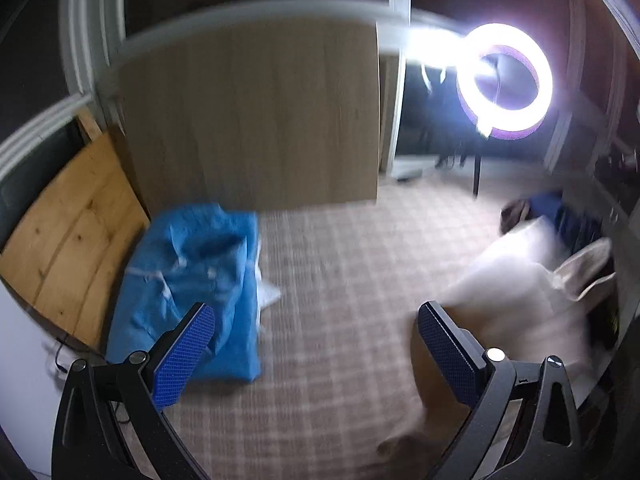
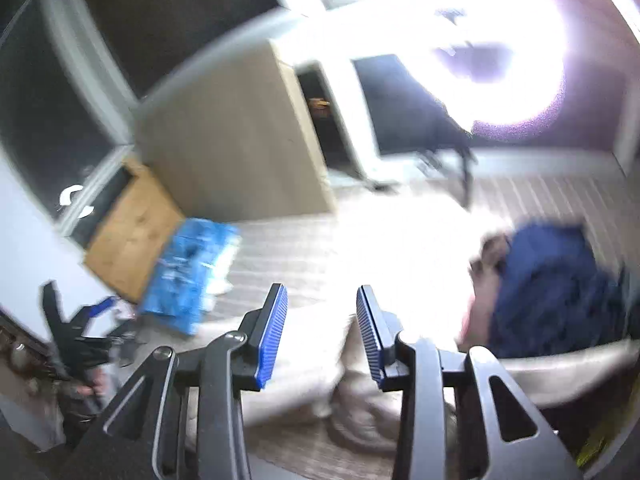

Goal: Fold clothes

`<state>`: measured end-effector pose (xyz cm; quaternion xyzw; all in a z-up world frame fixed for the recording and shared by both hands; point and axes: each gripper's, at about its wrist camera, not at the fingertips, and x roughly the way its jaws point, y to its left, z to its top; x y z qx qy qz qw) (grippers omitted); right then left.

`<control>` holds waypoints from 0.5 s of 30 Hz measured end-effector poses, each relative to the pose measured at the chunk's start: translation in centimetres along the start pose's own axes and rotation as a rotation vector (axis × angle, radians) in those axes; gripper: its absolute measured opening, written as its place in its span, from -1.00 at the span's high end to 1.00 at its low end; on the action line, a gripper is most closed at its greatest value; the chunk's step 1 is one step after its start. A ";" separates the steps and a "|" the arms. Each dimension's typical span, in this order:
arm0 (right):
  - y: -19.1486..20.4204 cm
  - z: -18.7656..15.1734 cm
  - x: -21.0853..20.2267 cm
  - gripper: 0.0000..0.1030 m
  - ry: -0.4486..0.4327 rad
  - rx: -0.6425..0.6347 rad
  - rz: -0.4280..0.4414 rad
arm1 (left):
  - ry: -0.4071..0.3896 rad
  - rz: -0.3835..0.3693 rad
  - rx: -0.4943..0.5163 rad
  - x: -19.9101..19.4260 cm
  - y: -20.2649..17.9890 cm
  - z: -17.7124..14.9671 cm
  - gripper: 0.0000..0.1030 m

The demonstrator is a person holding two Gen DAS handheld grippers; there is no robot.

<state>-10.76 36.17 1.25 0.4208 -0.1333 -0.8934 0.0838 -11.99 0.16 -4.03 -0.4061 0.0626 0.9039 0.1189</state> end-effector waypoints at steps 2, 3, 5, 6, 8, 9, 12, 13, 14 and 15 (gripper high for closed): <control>-2.5 -2.2 2.5 0.19 0.038 0.047 -0.098 | 0.045 -0.056 0.030 2.1 -1.3 -0.4 -0.98; -4.9 -2.7 3.9 0.18 0.061 0.078 -0.124 | 0.067 -0.085 0.045 3.1 -2.0 -0.5 -0.98; -9.0 -5.3 5.1 0.18 0.115 0.145 -0.165 | 0.107 -0.152 0.083 5.1 -4.5 -0.5 -0.98; -9.6 -6.7 4.7 0.18 0.131 0.163 -0.187 | 0.124 -0.192 0.108 6.0 -6.4 -0.2 -0.98; -12.6 -8.5 5.3 0.18 0.160 0.196 -0.260 | 0.159 -0.271 0.157 7.7 -10.2 0.3 -0.98; -13.4 -9.3 5.3 0.18 0.161 0.215 -0.269 | 0.176 -0.311 0.182 8.6 -12.1 0.6 -0.98; -14.9 -11.4 5.6 -0.01 0.161 0.278 -0.198 | 0.212 -0.405 0.248 10.6 -17.2 1.4 -0.98; -14.9 -11.9 6.1 -0.06 0.168 0.280 -0.175 | 0.211 -0.417 0.264 10.6 -18.5 1.7 -0.98; -14.9 -12.4 6.6 -0.07 0.176 0.279 -0.155 | 0.211 -0.429 0.280 10.7 -19.7 1.9 -0.98; -14.5 -12.7 7.3 -0.07 0.190 0.258 -0.159 | 0.210 -0.441 0.295 10.8 -21.0 2.2 -0.98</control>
